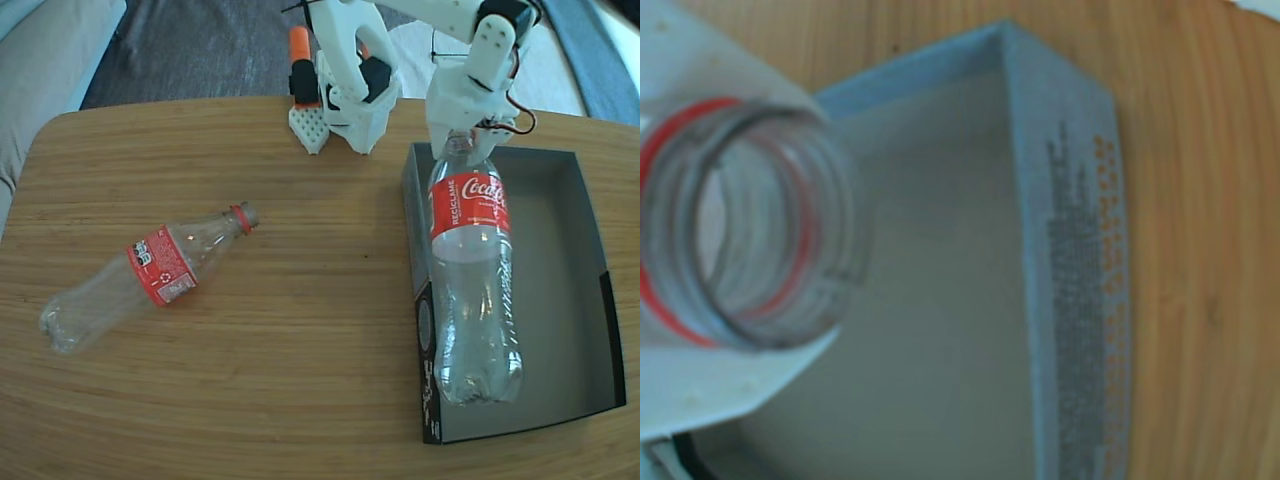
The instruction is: Grasp the bottles and put them in the box.
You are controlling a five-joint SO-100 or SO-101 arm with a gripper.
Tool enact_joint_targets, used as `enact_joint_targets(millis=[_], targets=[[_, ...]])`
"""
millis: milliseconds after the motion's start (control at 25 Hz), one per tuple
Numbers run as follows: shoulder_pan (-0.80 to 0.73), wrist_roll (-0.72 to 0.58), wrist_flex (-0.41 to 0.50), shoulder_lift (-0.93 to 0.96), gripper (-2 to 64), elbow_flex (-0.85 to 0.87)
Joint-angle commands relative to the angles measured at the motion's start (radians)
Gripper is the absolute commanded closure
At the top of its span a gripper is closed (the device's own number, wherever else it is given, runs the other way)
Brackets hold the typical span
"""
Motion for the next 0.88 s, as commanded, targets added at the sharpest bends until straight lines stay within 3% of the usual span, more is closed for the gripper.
enact_joint_targets(millis=[0, 200, 560, 840], targets=[[-0.008, -0.003, 0.003, 0.012, 53.7, -0.002], [-0.009, -0.008, -0.057, 0.012, 53.7, 0.028], [-0.015, -0.051, -0.064, 0.002, 53.7, -0.031], [-0.051, -0.038, -0.067, -0.173, 53.8, -0.147]])
